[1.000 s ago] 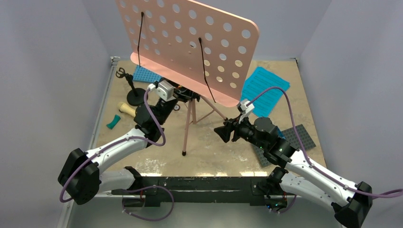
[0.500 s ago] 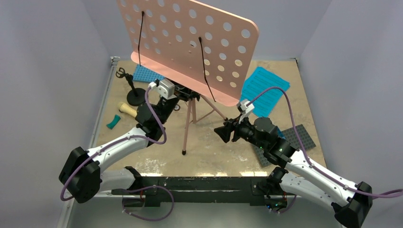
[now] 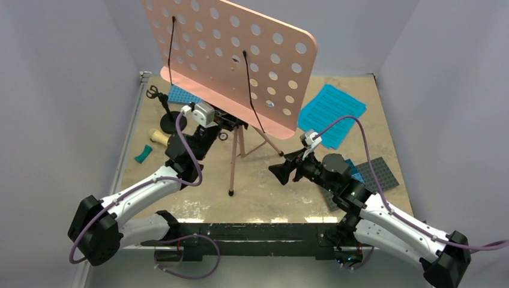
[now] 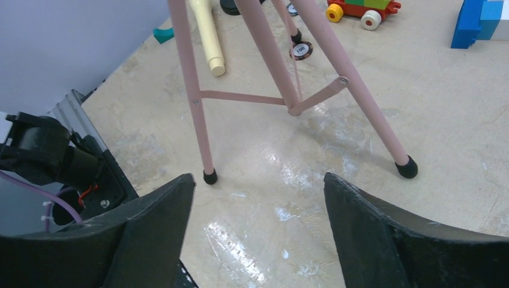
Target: Pack up the instrument practice props
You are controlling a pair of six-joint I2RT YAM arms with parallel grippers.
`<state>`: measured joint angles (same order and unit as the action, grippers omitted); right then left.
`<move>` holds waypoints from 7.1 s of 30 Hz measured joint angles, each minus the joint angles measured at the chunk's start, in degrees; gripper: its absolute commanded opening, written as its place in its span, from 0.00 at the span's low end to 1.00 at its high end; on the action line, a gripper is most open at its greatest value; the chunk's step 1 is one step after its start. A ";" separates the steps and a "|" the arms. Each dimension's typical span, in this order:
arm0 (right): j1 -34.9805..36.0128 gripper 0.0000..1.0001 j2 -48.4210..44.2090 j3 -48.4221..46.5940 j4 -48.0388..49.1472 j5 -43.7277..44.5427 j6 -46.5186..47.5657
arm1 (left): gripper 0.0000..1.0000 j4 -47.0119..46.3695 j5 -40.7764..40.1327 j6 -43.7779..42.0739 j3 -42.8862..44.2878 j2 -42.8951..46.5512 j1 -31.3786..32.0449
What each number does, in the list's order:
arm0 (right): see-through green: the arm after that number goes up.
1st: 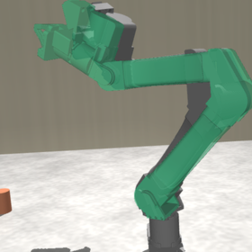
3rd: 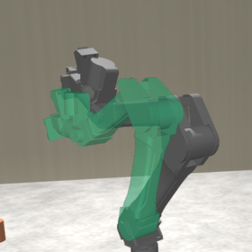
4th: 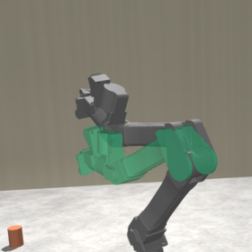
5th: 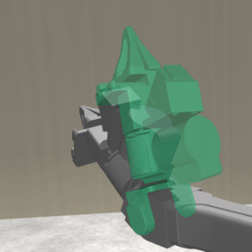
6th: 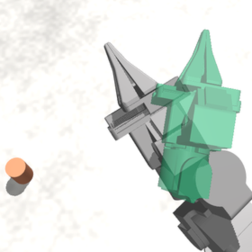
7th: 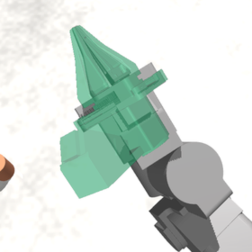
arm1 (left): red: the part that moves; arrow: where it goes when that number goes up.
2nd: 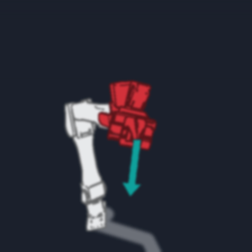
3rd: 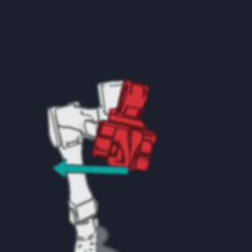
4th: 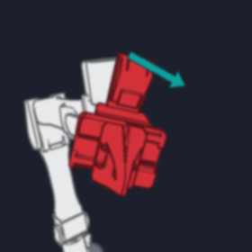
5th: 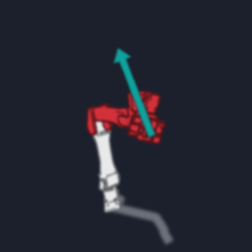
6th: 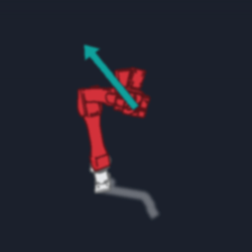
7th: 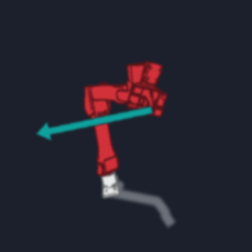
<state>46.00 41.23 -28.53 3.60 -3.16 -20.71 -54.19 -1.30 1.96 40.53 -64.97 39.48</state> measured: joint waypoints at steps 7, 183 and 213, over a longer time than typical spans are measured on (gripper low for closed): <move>0.00 0.94 2.78 1.07 4.15 1.22 3.10 | 0.00 -1.60 -1.75 0.46 -4.66 4.92 -0.09; 19.71 0.00 20.98 -10.99 9.25 16.65 17.46 | 1.00 52.76 -16.96 24.63 -20.79 49.31 8.63; 19.56 0.00 19.10 -8.52 13.16 17.79 10.75 | 1.00 0.07 16.48 37.07 -34.18 11.67 15.63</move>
<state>65.56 60.34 -37.06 16.75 14.63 -9.96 -54.13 15.18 39.03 6.35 -53.30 55.11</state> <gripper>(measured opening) 0.484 0.996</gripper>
